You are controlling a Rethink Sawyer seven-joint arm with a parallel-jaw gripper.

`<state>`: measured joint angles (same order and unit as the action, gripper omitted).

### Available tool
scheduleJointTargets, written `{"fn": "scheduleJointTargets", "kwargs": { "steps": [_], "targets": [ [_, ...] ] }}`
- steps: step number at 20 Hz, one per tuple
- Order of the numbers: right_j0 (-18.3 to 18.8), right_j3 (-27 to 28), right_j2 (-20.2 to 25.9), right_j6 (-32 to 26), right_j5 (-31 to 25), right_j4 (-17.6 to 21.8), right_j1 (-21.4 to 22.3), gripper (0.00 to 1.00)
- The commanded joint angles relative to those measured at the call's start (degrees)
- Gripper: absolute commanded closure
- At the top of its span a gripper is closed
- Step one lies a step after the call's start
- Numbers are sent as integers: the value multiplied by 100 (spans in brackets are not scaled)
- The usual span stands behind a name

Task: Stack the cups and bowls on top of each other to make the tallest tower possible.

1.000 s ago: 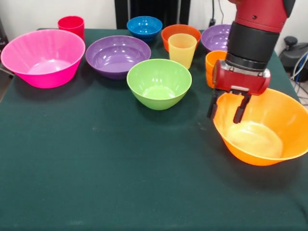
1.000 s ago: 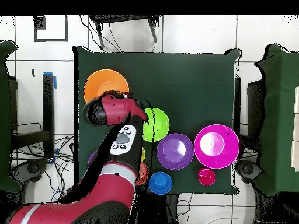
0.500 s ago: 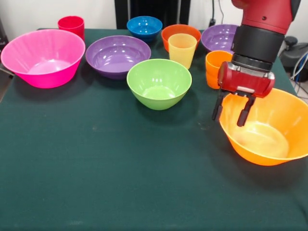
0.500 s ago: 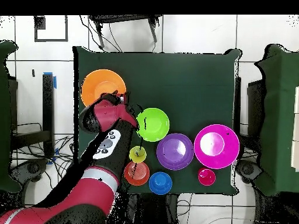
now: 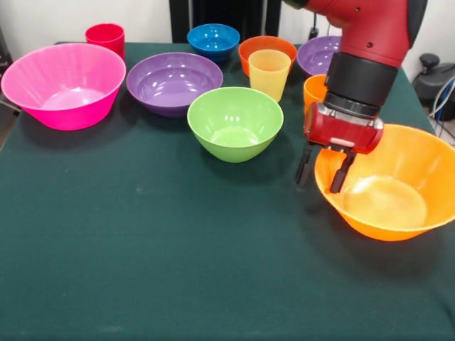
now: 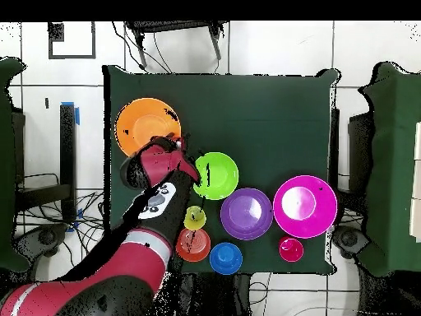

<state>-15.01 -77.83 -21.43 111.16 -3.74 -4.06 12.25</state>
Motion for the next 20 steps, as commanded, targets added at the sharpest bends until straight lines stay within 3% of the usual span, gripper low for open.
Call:
{"fn": "scheduleJointTargets", "kwargs": {
  "steps": [1,9,20],
  "targets": [
    [431,-162,928,580,-24,142,-135,0],
    [1155,-374,2076,174,-588,233,123,0],
    [1448,-516,2586,59,-1503,122,282,0]
  ]
}}
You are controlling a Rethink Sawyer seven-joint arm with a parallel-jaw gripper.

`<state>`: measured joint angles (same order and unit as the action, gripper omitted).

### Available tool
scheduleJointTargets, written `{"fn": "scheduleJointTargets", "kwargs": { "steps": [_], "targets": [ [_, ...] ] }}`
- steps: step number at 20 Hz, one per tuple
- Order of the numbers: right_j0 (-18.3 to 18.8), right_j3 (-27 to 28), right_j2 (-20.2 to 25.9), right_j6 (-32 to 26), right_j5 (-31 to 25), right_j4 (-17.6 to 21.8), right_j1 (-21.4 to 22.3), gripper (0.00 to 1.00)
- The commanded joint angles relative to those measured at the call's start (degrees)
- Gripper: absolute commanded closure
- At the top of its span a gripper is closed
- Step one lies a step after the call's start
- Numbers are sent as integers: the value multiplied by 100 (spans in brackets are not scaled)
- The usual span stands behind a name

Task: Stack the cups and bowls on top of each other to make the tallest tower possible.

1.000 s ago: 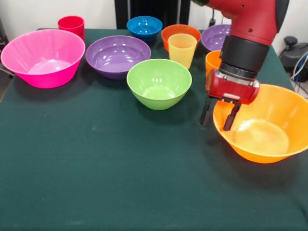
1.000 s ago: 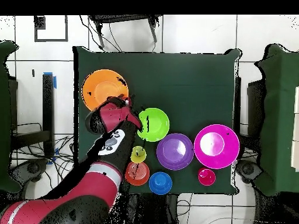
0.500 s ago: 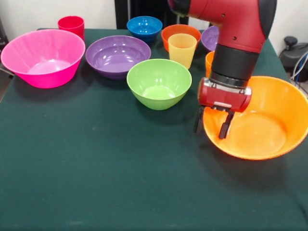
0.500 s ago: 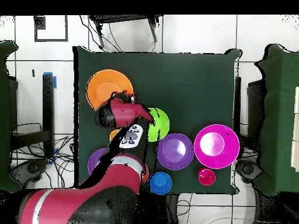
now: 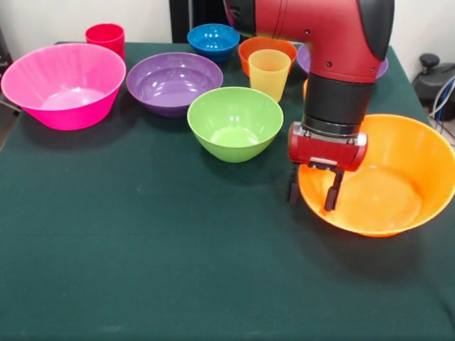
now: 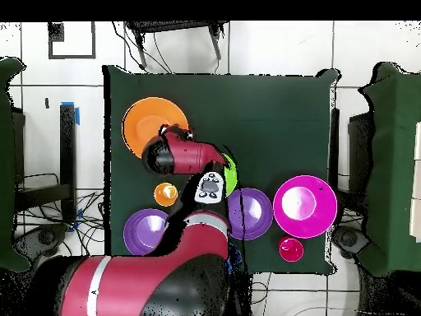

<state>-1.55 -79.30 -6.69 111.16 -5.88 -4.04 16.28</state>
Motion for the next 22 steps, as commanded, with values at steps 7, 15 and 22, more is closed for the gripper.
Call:
{"fn": "scheduleJointTargets", "kwargs": {
  "steps": [7,15,22],
  "targets": [
    [311,-559,1424,-6,-1666,132,-33,0],
    [330,-535,1462,27,-1718,213,-28,0],
    [357,-459,1463,0,-1591,293,-61,0]
  ]
}}
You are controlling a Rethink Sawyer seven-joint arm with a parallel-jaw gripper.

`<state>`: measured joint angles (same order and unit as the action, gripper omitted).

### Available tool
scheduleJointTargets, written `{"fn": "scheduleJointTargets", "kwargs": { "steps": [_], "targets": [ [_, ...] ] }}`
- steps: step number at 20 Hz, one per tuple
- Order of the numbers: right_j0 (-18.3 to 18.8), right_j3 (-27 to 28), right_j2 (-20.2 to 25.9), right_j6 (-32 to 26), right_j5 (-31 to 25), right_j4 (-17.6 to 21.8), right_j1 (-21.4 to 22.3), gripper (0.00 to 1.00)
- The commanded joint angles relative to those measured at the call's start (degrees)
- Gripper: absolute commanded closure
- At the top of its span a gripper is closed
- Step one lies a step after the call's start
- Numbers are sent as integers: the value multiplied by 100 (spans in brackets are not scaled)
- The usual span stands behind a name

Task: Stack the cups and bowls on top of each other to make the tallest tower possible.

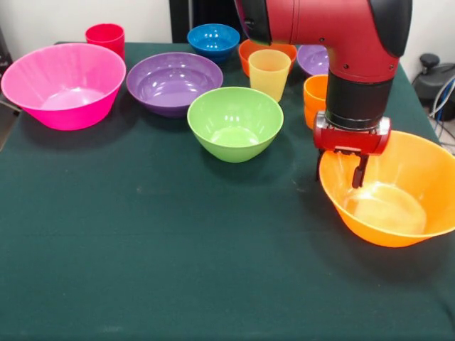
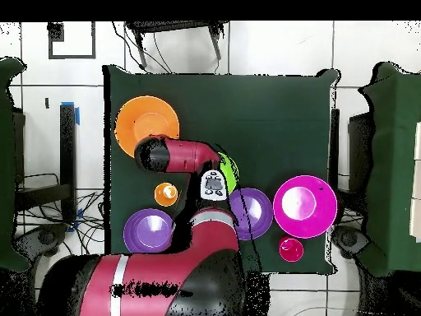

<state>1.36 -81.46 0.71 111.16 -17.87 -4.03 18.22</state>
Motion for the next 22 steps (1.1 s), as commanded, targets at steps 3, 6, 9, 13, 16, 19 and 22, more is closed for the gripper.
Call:
{"fn": "scheduleJointTargets", "kwargs": {
  "steps": [3,6,9,13,16,19,22],
  "targets": [
    [83,-268,731,77,-220,282,-245,0],
    [34,-218,672,132,-328,234,-253,100],
    [29,-246,672,243,-384,149,-254,100],
    [56,-270,703,257,-352,138,-229,100],
    [165,-396,857,319,-190,77,-178,100],
    [330,-468,1056,220,-186,78,-88,100],
    [286,-423,947,296,-73,145,-100,100]
  ]
}}
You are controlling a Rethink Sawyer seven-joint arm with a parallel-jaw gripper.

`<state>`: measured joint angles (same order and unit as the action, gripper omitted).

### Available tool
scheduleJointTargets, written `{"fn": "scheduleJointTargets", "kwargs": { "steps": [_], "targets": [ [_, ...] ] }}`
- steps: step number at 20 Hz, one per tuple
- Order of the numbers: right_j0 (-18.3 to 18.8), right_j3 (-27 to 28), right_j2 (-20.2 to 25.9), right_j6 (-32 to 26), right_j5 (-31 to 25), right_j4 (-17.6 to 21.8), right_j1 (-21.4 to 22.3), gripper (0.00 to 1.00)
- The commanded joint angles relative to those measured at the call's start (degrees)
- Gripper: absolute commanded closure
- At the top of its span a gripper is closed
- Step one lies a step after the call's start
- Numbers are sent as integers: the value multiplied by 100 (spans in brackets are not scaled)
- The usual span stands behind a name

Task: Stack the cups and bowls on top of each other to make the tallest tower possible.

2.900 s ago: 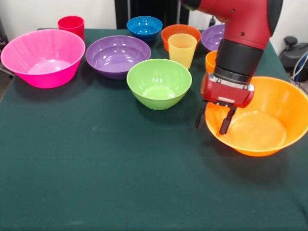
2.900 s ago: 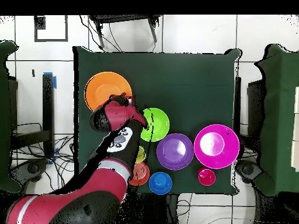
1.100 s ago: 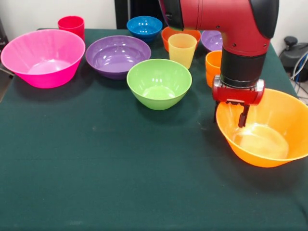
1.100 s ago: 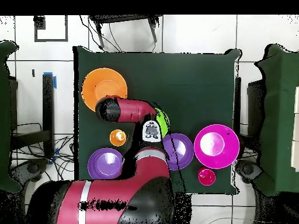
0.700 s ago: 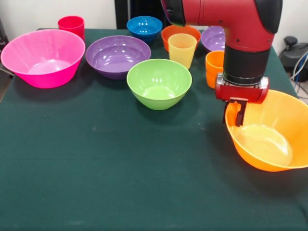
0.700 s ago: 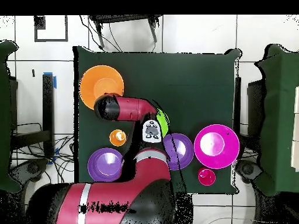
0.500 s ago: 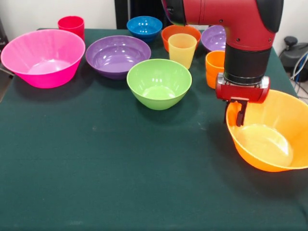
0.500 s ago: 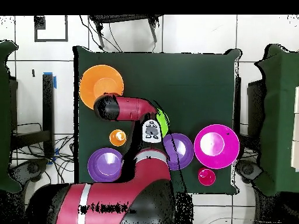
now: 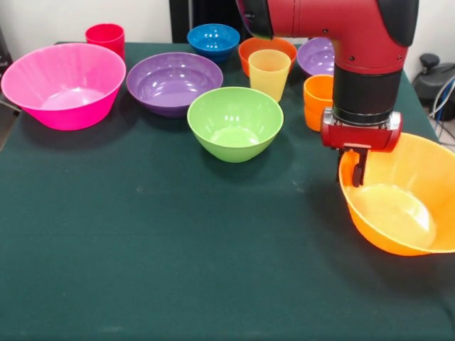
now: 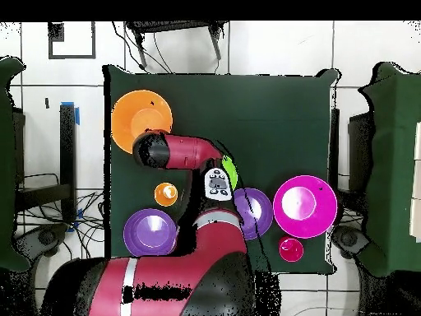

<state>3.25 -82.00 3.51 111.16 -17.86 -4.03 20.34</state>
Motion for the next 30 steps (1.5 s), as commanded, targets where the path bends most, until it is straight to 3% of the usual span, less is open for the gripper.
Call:
{"fn": "scheduleJointTargets", "kwargs": {
  "steps": [1,3,4,13,19,27,30],
  "targets": [
    [23,-322,560,336,-64,169,-316,100],
    [-125,-229,344,417,-44,218,-324,100],
    [-199,-183,237,458,-34,243,-328,0],
    [-531,95,-209,613,-32,188,-483,0],
    [-858,112,-544,814,-294,28,-318,0],
    [-1616,442,-1697,943,-1167,43,118,0],
    [-1583,401,-1614,901,-1184,-71,224,0]
  ]
}}
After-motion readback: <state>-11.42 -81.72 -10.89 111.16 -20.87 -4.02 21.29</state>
